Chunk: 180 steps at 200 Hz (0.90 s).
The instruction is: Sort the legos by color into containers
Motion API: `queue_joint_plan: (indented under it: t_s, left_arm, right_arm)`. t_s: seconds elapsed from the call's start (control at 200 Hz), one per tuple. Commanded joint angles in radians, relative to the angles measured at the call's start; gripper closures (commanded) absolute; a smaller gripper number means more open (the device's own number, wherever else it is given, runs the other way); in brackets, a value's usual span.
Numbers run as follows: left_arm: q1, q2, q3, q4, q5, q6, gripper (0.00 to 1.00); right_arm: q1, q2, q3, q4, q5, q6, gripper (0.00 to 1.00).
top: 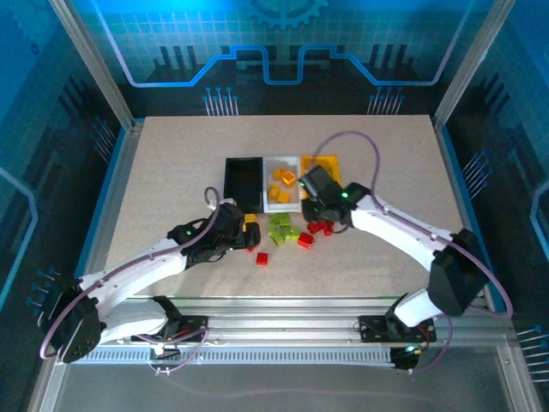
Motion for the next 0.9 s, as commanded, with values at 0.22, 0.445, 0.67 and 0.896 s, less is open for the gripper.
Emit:
queue_joint_plan:
  t_s: [0.22,0.445,0.67,0.896]
  left_arm:
    - [0.022,-0.213,-0.133,-0.134,-0.009,-0.066,0.01]
    - [0.041,-0.205,-0.126,-0.129,0.047,-0.023,0.01]
    - [0.048,-0.176,-0.116,-0.089,0.095,0.003,0.01]
    - [0.026,-0.092,-0.080,-0.025,0.164,0.036,0.01]
  right_arm:
    - [0.086,0.535,0.637,-0.051,-0.131,-0.092,0.75]
    - [0.077,0.804,0.973,-0.166,-0.130,-0.076,0.64]
    - [0.063,0.783,0.976,-0.121,-0.129,-0.070,0.39]
    - [0.041,0.517,0.669,0.029,-0.091,-0.029,0.36]
